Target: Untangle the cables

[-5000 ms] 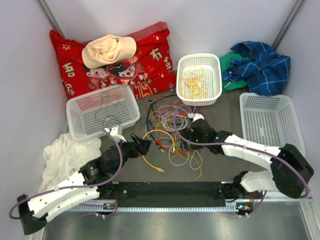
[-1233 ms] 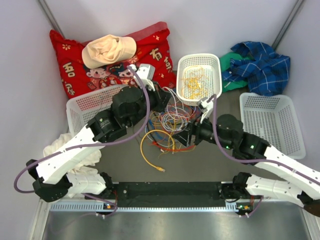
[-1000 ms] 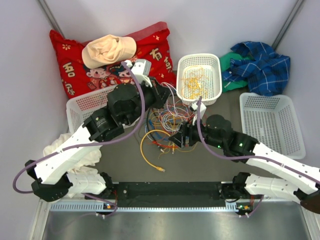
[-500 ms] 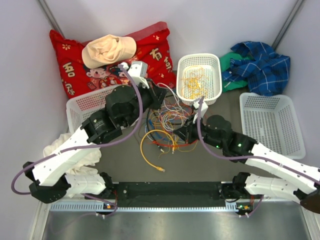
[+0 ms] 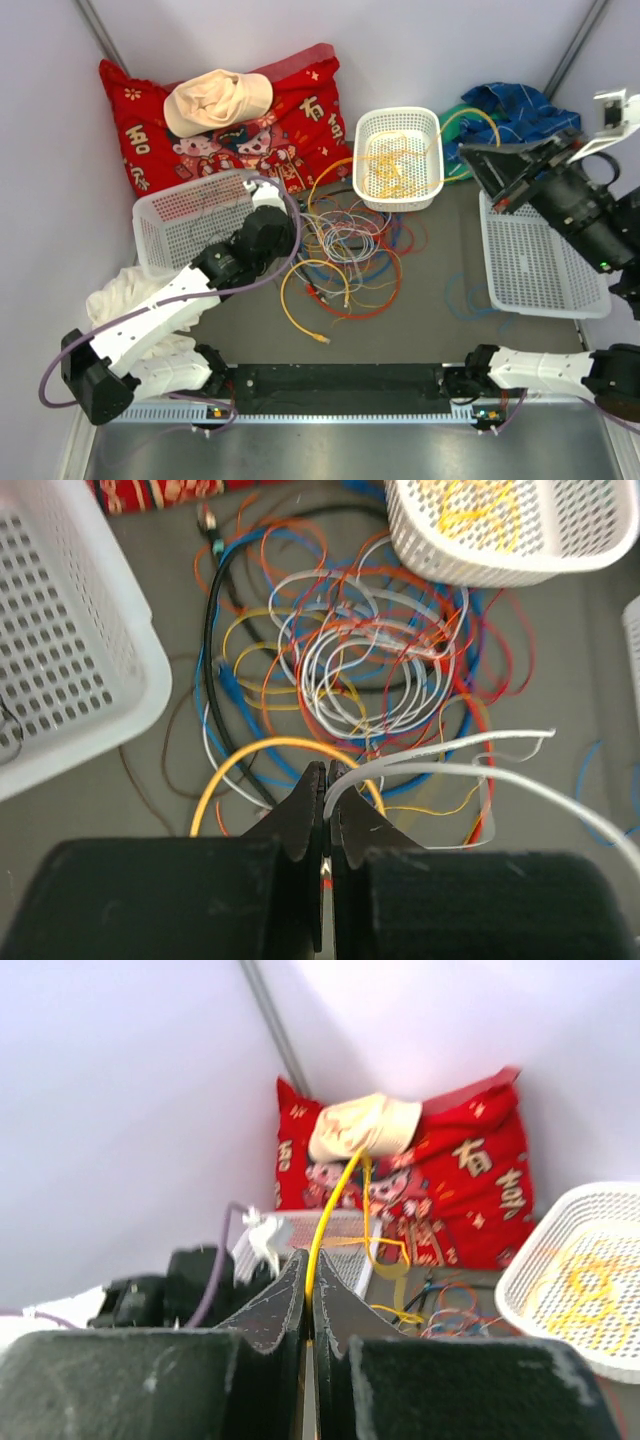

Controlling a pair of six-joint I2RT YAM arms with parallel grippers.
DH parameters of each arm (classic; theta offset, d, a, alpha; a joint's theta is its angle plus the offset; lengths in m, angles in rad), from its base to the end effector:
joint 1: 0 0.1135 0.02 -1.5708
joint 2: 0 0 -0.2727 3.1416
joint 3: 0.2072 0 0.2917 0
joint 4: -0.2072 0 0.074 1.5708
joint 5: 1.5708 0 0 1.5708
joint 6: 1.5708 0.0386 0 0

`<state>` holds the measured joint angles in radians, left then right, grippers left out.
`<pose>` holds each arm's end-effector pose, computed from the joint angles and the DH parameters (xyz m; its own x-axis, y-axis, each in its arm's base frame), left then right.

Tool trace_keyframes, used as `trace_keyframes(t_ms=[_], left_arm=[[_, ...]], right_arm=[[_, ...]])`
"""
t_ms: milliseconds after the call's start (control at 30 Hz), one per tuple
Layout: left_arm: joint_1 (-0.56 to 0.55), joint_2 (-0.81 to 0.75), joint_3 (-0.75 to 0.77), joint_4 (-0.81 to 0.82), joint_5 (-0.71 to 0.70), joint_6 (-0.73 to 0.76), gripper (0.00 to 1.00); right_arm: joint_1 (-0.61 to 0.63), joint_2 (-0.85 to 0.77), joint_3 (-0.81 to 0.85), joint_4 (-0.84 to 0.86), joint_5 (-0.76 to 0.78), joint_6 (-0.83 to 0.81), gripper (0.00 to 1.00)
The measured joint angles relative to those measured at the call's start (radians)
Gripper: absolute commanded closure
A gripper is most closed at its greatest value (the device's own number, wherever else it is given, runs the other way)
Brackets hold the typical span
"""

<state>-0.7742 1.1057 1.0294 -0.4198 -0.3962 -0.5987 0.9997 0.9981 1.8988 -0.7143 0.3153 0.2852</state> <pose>0.2130 -0.1874 0.3431 -0.5079 -0.2305 -0.8300 0.1406 0.9284 -0.3439 0.0702 0.0871 0.6242 -0.0826 0.3663 -0.9268 -0.6376 0.6953 0.3316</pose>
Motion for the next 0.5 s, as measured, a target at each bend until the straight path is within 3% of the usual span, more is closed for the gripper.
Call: trace_keyframes(t_ms=[233,267,300,333,400,433,500], left_arm=[[0.002,-0.011,-0.119,0.014,0.04,-0.056,1.0],[0.002,-0.011,-0.124,0.02,0.041,-0.061,0.96],[0.002,-0.011,-0.13,0.027,0.043,-0.063,0.82],[0.002,-0.011,-0.137,0.034,0.045,-0.063,0.48],[0.002,-0.011,-0.151,0.042,0.051,-0.056,0.23],[0.002,-0.011,-0.159,0.045,0.054,-0.06,0.04],[0.002,-0.017,-0.168,0.045,0.052,-0.058,0.01]], right_arm=[[0.0,0.102,0.168,-0.045,0.086,-0.084,1.0],[0.0,0.117,0.172,-0.047,0.092,-0.093,1.0],[0.0,0.132,0.172,-0.05,0.097,-0.101,1.0],[0.0,0.146,0.171,-0.052,0.103,-0.113,1.0],[0.0,0.165,0.158,-0.041,0.132,-0.14,1.0],[-0.001,0.171,0.137,-0.03,0.148,-0.157,1.0],[-0.02,0.191,0.103,-0.03,0.164,-0.18,1.0]])
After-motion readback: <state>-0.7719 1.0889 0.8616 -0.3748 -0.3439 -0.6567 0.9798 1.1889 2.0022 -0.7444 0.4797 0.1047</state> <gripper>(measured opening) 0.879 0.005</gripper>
